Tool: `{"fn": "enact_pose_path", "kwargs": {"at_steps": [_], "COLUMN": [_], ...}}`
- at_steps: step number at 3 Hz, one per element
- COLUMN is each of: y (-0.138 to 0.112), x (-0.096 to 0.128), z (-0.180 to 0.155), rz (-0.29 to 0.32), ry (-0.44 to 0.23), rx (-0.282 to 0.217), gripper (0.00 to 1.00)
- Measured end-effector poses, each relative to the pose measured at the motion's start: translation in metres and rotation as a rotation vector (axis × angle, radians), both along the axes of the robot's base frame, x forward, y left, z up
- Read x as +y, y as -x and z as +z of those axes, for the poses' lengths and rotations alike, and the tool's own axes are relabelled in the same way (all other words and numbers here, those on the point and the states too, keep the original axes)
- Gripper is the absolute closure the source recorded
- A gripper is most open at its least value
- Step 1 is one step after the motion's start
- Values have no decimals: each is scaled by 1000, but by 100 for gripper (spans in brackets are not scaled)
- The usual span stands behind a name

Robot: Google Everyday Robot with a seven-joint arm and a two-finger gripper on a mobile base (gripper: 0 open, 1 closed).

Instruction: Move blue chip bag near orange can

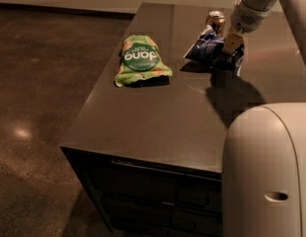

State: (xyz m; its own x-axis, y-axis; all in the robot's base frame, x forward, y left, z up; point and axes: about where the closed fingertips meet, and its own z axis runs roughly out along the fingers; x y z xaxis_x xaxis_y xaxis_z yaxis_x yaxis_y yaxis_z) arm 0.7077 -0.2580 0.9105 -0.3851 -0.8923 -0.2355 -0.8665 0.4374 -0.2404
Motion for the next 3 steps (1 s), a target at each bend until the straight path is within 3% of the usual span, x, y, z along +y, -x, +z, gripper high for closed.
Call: {"fn": "enact_pose_path", "kwargs": {"at_steps": [1, 3], "y": [-4, -14], "x": [-5, -2], "z": [-4, -9], "rz": [-4, -4], "ry": [29, 24], "rx": [2, -19], "gripper": [60, 13]}}
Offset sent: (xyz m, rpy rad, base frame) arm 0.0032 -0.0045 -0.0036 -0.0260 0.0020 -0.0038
